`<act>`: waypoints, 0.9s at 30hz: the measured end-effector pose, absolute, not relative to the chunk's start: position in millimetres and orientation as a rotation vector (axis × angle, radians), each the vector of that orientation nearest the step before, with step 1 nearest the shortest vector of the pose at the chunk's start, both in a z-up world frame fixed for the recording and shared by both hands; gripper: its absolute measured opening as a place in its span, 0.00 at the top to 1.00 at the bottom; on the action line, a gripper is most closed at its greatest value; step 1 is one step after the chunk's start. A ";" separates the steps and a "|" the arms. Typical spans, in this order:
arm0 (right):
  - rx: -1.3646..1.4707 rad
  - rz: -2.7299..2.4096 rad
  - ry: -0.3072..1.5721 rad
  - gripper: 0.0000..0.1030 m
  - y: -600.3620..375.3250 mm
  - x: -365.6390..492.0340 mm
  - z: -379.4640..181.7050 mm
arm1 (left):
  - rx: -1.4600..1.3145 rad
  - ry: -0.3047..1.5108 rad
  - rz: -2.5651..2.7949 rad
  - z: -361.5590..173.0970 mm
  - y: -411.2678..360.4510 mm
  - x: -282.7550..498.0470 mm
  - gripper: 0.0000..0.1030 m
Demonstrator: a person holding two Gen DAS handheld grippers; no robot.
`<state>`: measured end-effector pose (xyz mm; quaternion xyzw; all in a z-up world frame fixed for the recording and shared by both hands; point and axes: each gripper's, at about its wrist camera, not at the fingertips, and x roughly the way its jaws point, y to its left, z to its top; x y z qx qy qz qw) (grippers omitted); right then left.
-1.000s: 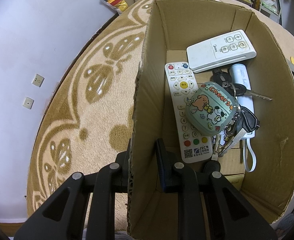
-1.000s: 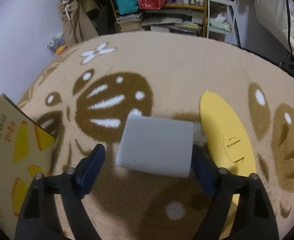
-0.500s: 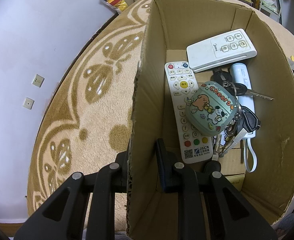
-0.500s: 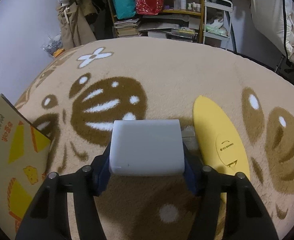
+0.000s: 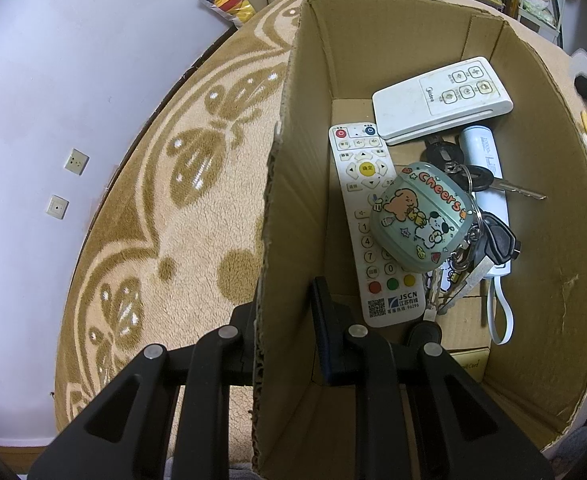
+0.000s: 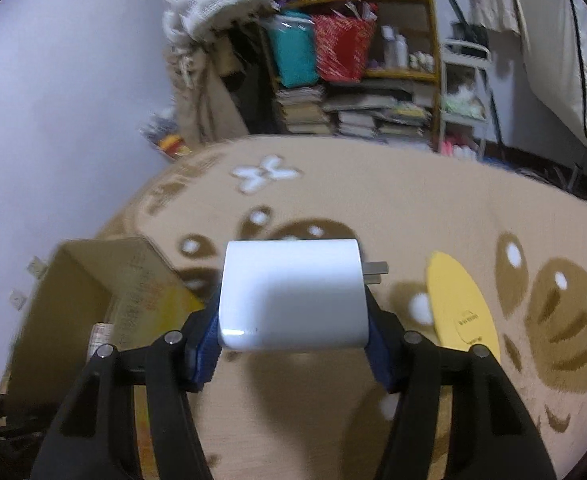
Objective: Organize rigid objects
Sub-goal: 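Carry the plug charger into the box and release it with the right tool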
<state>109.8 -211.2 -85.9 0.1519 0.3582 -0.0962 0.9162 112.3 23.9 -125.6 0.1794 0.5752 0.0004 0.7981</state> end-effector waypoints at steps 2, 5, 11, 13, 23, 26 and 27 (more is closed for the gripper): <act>0.295 -0.156 0.709 0.37 -199.5 107.1 -72.8 | 0.385 1.235 0.001 -125.7 23.9 112.4 0.81; 0.263 -0.084 0.678 0.37 -179.3 101.8 -58.5 | 0.385 1.235 0.001 -125.6 23.6 112.4 0.81; 0.205 0.037 0.633 0.37 -142.3 92.9 -40.5 | 0.383 1.235 0.000 -125.4 24.6 112.9 0.81; 0.186 0.060 0.634 0.37 -133.0 92.7 -41.3 | 0.383 1.235 0.000 -125.5 24.7 112.9 0.81; 0.099 0.136 0.684 0.37 -105.6 94.4 -60.5 | 0.382 1.236 0.000 -125.1 24.8 113.0 0.81; 0.068 0.138 0.683 0.37 -102.0 92.5 -59.7 | 0.383 1.236 -0.001 -125.0 25.9 113.0 0.81; 0.065 0.137 0.685 0.37 -101.1 92.7 -59.8 | 0.382 1.236 -0.001 -125.0 26.1 113.1 0.81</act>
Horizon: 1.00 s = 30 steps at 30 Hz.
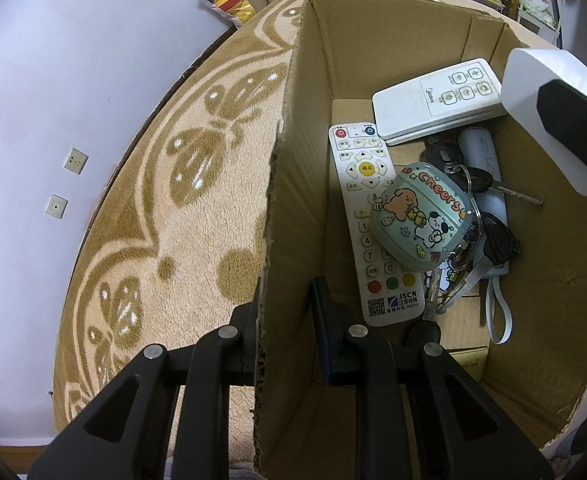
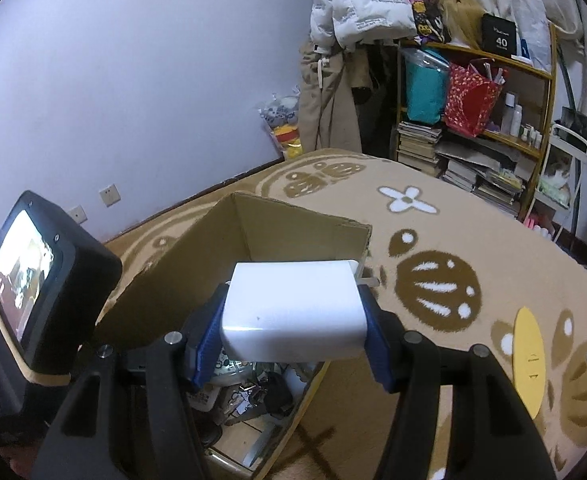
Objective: Organize rigid objects
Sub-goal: 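Carry the plug charger into the box and release it with the right tool, then move the right tool back and grasp the yellow oval Sanrio case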
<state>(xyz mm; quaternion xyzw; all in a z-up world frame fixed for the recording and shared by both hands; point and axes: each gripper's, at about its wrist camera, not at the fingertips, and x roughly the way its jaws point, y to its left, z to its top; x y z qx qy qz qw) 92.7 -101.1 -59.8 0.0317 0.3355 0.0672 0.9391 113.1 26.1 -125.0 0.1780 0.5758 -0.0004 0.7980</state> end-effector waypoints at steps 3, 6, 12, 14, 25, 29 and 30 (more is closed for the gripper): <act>0.072 0.150 0.687 0.34 -102.3 93.4 -59.9 | 0.383 1.236 -0.001 -125.1 26.1 113.1 0.81; 0.078 0.162 0.669 0.34 -101.8 90.7 -56.8 | 0.381 1.236 -0.004 -125.3 26.4 113.2 0.81; 0.075 0.122 0.642 0.16 -108.4 88.9 -50.9 | 0.385 1.239 -0.001 -127.3 25.8 113.4 0.80; 0.079 0.097 0.648 0.16 -115.6 90.8 -51.6 | 0.386 1.238 -0.001 -127.5 25.5 113.4 0.80; 0.128 -0.158 0.689 0.13 -200.8 105.2 -68.1 | 0.385 1.240 -0.001 -127.5 24.5 113.3 0.80; 0.197 -0.252 0.720 0.13 -243.4 107.8 -84.9 | 0.382 1.243 -0.004 -127.3 24.7 113.8 0.81; 0.206 -0.264 0.723 0.13 -249.1 107.6 -87.6 | 0.380 1.244 -0.004 -127.4 25.0 114.0 0.81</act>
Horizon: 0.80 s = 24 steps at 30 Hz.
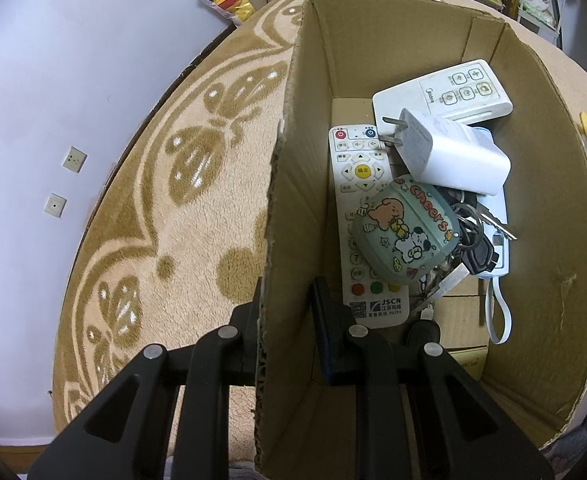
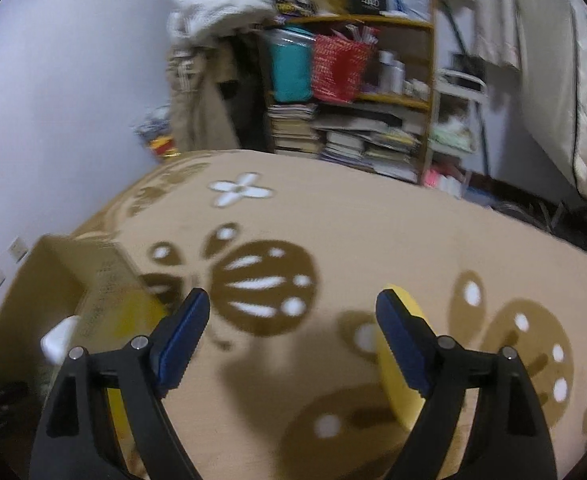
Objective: Organize rigid objects
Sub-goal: 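Move the right tool back and grasp the yellow oval Sanrio case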
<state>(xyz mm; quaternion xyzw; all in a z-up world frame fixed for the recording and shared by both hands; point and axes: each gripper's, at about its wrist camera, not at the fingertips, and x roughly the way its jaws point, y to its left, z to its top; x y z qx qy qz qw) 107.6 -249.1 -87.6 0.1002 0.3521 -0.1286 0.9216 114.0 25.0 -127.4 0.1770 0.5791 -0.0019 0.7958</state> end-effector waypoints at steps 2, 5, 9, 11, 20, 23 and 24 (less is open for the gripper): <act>0.224 -0.301 0.743 0.13 -265.5 107.5 -96.7 | 0.384 1.244 -0.003 -127.7 24.9 114.4 0.81; 0.256 -0.340 0.778 0.13 -285.4 106.6 -112.9 | 0.392 1.242 -0.002 -128.8 23.8 113.9 0.81; 0.296 -0.403 0.831 0.13 -312.7 102.9 -135.9 | 0.397 1.241 0.000 -128.9 22.6 113.5 0.81; 0.311 -0.410 0.846 0.13 -320.5 101.0 -144.3 | 0.397 1.241 0.000 -128.8 22.2 113.5 0.81; 0.297 -0.442 0.904 0.14 -323.8 100.0 -173.4 | 0.401 1.240 0.000 -128.5 21.3 113.0 0.80; 0.270 -0.463 0.902 0.27 -320.1 98.6 -174.2 | 0.401 1.239 0.000 -127.9 21.4 112.7 0.80; 0.270 -0.465 0.901 0.37 -320.4 98.1 -173.2 | 0.401 1.240 0.001 -128.0 21.4 112.7 0.80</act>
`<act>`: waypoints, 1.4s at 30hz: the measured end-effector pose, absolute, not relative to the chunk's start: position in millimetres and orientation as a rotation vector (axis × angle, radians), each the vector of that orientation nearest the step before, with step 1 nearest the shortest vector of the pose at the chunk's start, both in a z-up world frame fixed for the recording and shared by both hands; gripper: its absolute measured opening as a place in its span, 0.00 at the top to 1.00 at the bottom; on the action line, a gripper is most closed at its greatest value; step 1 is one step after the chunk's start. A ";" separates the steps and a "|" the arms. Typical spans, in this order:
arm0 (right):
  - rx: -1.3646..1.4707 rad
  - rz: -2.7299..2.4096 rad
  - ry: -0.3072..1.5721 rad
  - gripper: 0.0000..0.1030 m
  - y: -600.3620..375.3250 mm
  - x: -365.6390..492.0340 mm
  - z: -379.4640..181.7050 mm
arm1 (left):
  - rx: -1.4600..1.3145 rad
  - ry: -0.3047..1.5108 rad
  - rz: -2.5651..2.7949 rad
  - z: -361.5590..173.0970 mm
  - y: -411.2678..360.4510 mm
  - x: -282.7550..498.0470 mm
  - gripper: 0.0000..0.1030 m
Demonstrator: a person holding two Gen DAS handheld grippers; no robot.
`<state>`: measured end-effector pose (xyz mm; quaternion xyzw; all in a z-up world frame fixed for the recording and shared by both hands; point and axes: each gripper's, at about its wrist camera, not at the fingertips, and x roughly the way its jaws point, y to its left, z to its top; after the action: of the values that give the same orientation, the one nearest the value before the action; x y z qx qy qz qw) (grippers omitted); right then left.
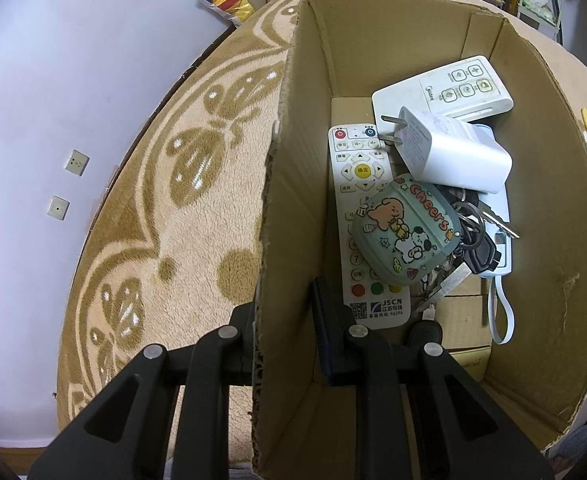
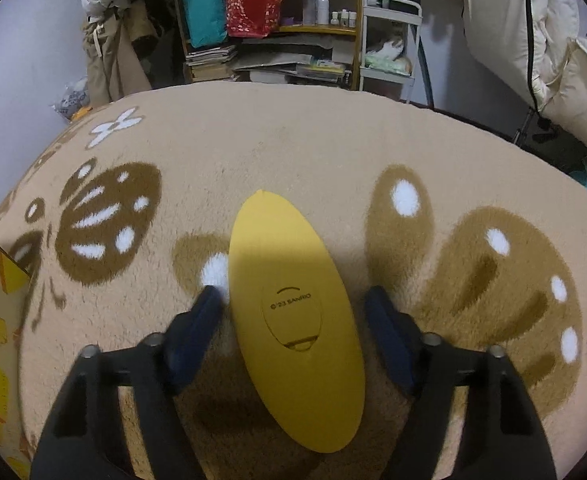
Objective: Organize rigid objects
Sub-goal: 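Move the right tool back and grasp the yellow oval Sanrio case, then carry the yellow case into the box and release it with the right tool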
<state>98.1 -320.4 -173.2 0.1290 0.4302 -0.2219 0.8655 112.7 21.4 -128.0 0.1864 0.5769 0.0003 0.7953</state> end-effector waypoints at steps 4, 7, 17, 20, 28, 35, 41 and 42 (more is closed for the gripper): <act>0.273 -0.452 0.902 0.38 -317.9 96.2 -169.2 | 0.401 1.239 0.000 -128.0 21.3 112.6 0.80; 0.281 -0.442 0.898 0.39 -312.4 96.7 -165.2 | 0.400 1.240 0.000 -128.0 21.3 112.6 0.80; 0.241 -0.292 0.767 0.39 -259.7 101.0 -102.9 | 0.401 1.239 0.000 -128.1 21.3 112.7 0.80; 0.217 -0.233 0.722 0.39 -234.6 99.9 -81.6 | 0.401 1.239 0.000 -128.0 21.3 112.4 0.80; 0.171 -0.070 0.663 0.39 -168.8 94.8 -45.6 | 0.401 1.239 0.000 -128.0 21.4 112.6 0.80; 0.147 0.052 0.675 0.39 -120.2 90.8 -40.8 | 0.400 1.240 0.000 -127.9 21.2 112.5 0.80; 0.116 0.103 0.699 0.39 -98.3 88.9 -48.4 | 0.397 1.240 0.000 -128.4 20.9 112.1 0.80; 0.114 0.109 0.701 0.39 -96.6 87.9 -48.7 | 0.397 1.240 0.000 -128.3 20.9 112.0 0.80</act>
<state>87.9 -96.6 -48.7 0.0558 0.3431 0.0533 0.9361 112.0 20.9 -128.3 0.1848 0.5772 0.0001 0.7954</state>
